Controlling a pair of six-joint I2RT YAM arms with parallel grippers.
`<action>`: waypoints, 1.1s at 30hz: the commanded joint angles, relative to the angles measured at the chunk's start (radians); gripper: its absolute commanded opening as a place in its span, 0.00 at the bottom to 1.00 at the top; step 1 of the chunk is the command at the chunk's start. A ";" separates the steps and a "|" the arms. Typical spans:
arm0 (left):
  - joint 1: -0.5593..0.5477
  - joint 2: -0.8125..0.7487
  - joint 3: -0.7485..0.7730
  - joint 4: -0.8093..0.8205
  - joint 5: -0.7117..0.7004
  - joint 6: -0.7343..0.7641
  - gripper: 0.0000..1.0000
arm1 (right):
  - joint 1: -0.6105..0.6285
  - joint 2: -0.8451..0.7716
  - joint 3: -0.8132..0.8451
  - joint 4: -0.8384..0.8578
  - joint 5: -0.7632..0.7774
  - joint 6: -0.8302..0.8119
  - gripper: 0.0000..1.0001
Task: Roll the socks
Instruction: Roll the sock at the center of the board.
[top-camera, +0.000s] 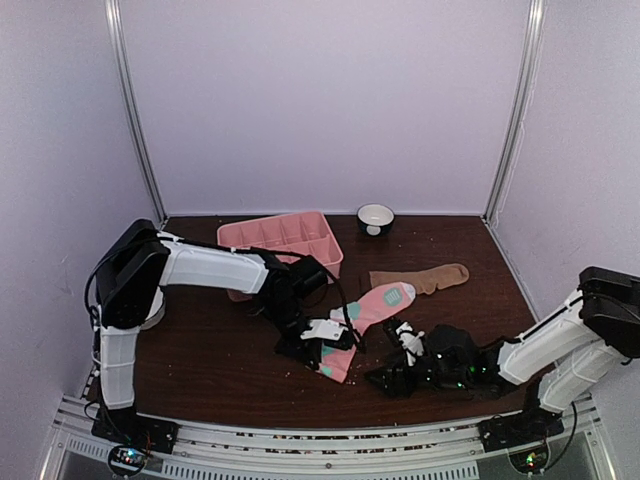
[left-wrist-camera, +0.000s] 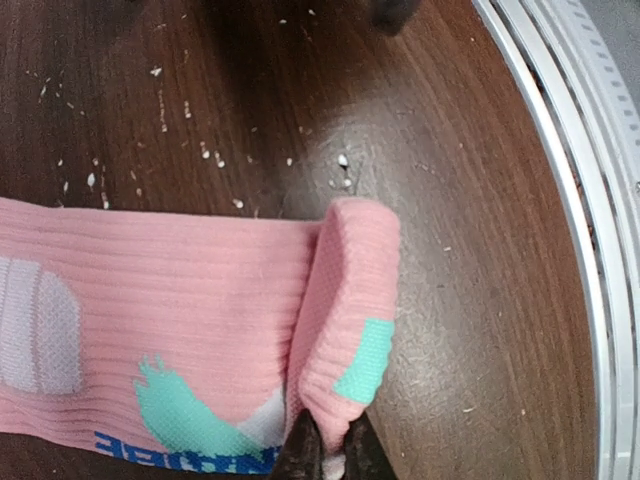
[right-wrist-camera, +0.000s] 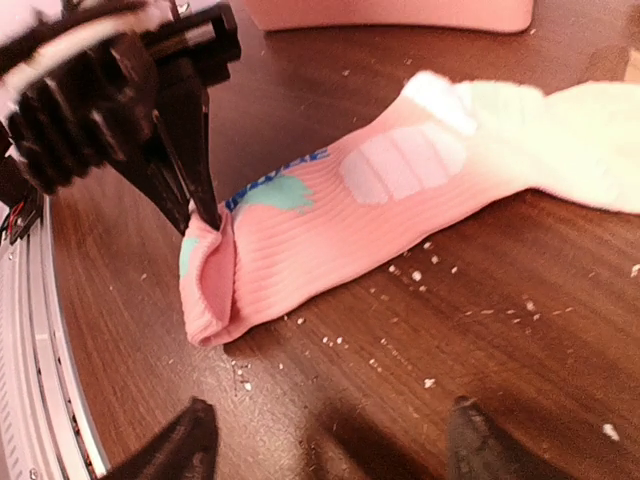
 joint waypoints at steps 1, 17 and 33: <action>0.031 0.057 0.080 -0.163 0.115 -0.018 0.07 | 0.011 -0.144 0.000 -0.091 0.280 -0.045 1.00; 0.079 0.253 0.292 -0.410 0.266 -0.039 0.07 | 0.283 -0.144 -0.032 0.024 0.467 -0.407 0.87; 0.081 0.269 0.290 -0.401 0.184 -0.047 0.07 | 0.286 0.276 0.323 -0.035 0.251 -0.751 0.53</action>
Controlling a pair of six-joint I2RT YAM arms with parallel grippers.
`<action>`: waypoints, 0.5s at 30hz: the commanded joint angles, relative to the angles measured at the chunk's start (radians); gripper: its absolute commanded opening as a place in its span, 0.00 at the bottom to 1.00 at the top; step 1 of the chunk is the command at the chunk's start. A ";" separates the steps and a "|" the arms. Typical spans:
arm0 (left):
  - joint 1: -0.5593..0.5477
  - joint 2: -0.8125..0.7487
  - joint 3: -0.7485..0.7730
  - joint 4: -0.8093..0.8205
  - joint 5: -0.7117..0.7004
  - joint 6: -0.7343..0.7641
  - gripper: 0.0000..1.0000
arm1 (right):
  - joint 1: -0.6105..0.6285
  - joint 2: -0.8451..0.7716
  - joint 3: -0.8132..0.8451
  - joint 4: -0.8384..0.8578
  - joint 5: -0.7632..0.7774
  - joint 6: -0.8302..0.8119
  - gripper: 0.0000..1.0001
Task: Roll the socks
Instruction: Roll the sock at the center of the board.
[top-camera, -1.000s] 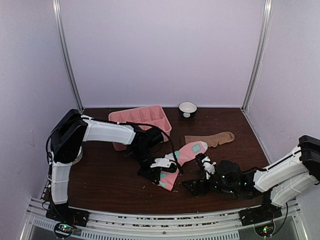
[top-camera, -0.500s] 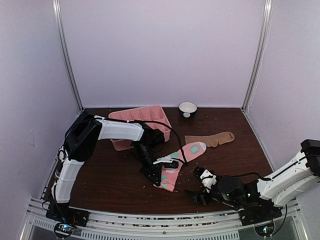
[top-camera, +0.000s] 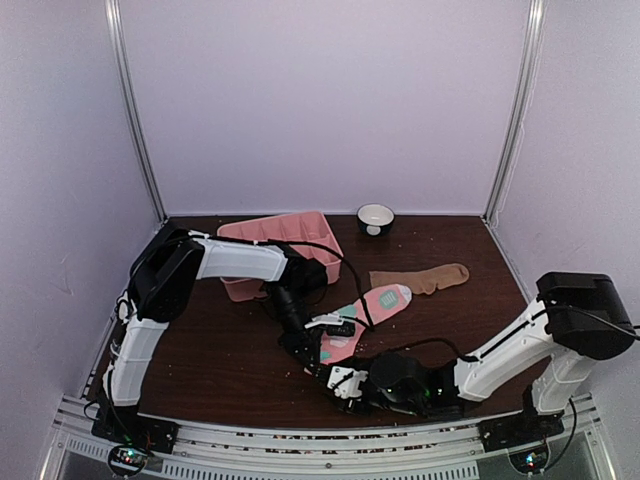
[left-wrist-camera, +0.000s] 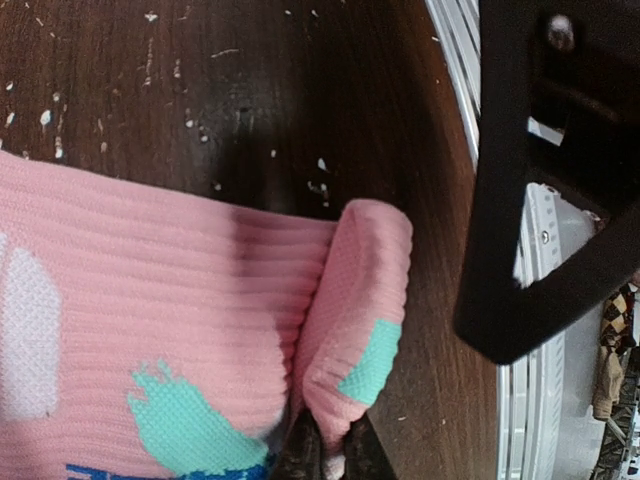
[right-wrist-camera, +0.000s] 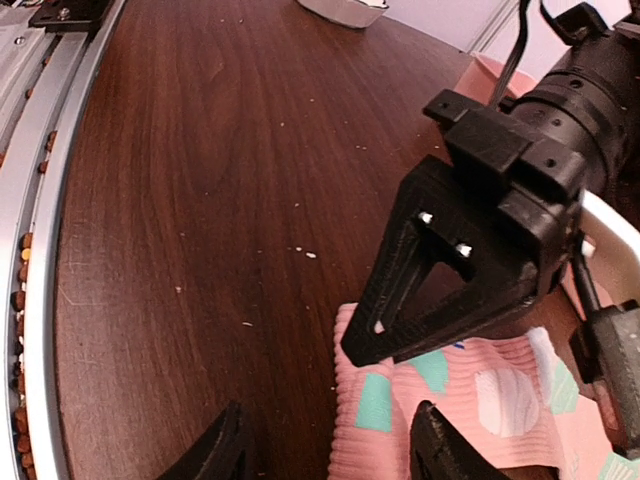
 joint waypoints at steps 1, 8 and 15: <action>0.008 0.032 0.013 -0.016 -0.054 -0.004 0.07 | -0.019 0.064 0.040 -0.023 -0.051 -0.068 0.51; 0.008 0.034 0.015 -0.028 -0.051 0.009 0.07 | -0.051 0.135 0.053 0.002 -0.039 -0.055 0.43; 0.006 0.040 0.020 -0.044 -0.050 0.025 0.07 | -0.068 0.159 0.040 -0.002 -0.037 -0.014 0.33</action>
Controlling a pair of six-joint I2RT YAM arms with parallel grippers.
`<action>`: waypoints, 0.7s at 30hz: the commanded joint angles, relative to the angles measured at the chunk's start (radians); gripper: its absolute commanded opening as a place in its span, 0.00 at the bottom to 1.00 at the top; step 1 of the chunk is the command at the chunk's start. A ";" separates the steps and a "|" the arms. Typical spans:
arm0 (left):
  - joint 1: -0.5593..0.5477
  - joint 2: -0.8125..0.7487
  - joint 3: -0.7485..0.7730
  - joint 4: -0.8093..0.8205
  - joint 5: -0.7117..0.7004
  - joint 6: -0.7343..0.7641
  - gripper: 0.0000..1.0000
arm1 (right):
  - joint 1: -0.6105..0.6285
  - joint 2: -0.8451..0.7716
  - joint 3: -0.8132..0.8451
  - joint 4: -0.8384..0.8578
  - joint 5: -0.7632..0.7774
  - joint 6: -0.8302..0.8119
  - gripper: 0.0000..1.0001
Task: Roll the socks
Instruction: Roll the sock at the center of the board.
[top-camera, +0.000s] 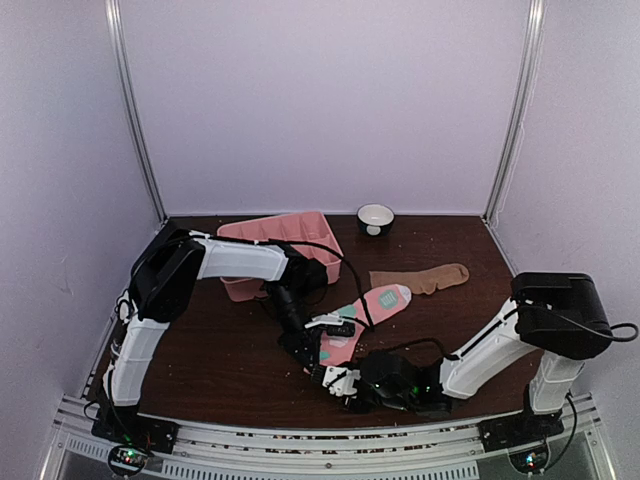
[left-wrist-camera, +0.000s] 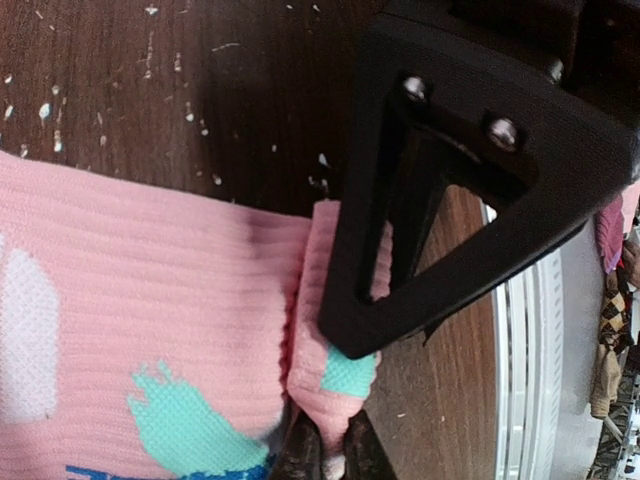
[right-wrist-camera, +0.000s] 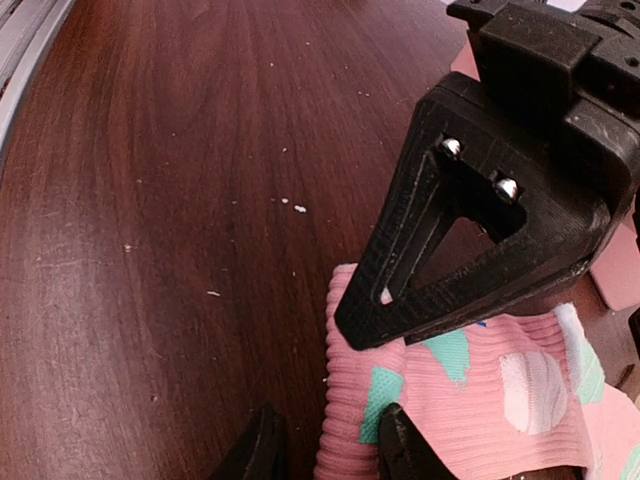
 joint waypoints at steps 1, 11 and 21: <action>0.007 0.035 0.012 -0.033 -0.044 0.027 0.08 | -0.012 0.032 -0.005 -0.016 0.008 0.034 0.33; 0.007 0.038 0.040 -0.070 -0.071 0.060 0.16 | -0.070 0.058 -0.002 -0.096 -0.093 0.169 0.17; 0.011 -0.045 -0.021 0.067 -0.128 -0.022 0.36 | -0.099 0.002 -0.057 -0.110 -0.248 0.333 0.00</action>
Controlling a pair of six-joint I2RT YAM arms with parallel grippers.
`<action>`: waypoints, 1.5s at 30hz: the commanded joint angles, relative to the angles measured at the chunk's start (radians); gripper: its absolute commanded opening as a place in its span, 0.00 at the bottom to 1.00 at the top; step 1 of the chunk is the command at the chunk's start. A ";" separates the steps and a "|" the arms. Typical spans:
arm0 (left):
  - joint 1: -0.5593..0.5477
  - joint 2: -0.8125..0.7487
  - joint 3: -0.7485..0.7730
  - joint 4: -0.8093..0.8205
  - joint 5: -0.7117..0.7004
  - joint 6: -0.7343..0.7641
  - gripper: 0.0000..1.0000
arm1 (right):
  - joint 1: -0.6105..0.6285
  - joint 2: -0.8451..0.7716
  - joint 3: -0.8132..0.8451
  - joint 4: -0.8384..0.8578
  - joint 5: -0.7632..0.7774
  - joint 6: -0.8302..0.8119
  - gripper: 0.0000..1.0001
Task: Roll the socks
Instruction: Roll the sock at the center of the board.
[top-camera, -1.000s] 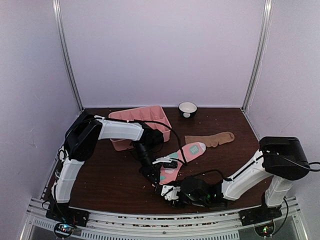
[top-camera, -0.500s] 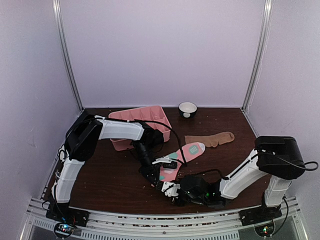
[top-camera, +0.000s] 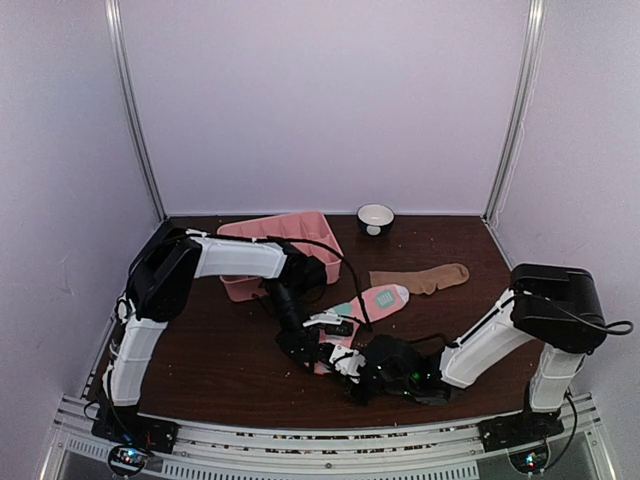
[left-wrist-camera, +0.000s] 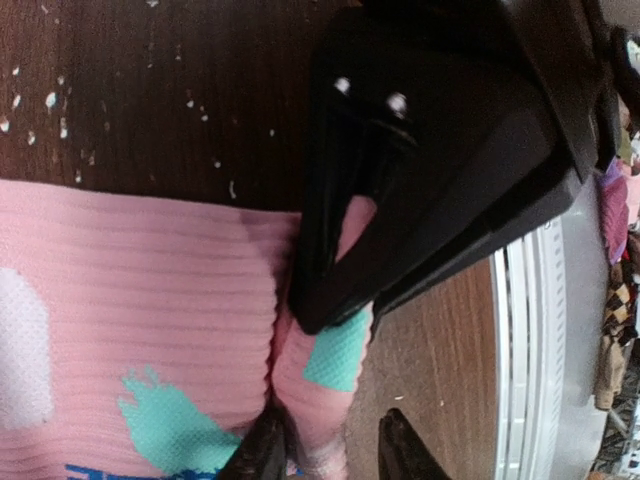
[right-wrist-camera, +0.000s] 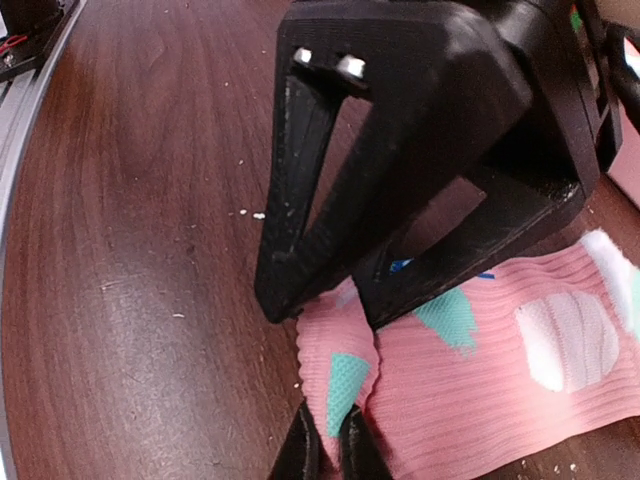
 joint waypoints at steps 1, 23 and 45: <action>0.010 -0.045 -0.037 0.103 -0.097 -0.047 0.39 | -0.005 -0.018 -0.067 -0.117 -0.076 0.119 0.00; 0.058 -0.477 -0.375 0.567 -0.458 -0.230 0.98 | -0.162 0.099 -0.173 0.049 -0.369 0.527 0.00; -0.092 -0.384 -0.438 0.574 -0.147 0.046 0.46 | -0.205 0.153 -0.175 0.048 -0.403 0.560 0.00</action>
